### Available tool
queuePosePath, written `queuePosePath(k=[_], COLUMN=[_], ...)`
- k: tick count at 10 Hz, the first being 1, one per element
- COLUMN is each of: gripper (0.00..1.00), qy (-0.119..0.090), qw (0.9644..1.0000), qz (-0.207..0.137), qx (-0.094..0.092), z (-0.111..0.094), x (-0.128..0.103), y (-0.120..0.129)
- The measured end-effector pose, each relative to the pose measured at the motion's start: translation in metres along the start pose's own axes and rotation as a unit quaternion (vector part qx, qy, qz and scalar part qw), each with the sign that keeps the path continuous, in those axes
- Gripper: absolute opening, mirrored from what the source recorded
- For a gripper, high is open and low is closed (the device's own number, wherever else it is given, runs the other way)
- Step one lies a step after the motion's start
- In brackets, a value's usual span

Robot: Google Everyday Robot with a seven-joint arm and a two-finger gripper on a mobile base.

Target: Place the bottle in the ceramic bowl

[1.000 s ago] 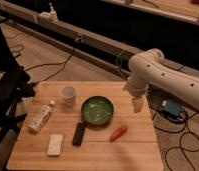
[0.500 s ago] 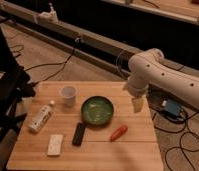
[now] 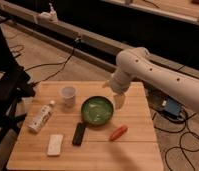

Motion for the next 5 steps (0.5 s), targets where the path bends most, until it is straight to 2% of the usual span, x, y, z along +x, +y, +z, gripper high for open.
queuePosePath(k=[1,2,3,4,5], gripper=[0.80,0.80,0.80,0.80,0.80], qy=[-0.025,-0.049,-0.069,-0.082,-0.084], qw=[0.9991,0.9963,0.9917,0.9876,0.9871], qz=[-0.032,-0.069,-0.106,-0.131,-0.134], qx=[0.009,0.016,0.020,0.023,0.024], z=[0.002,0.004,0.004,0.003,0.003], x=[-0.031,-0.066,-0.096,-0.116,-0.118], y=[-0.011,-0.019,-0.022,-0.022,-0.022])
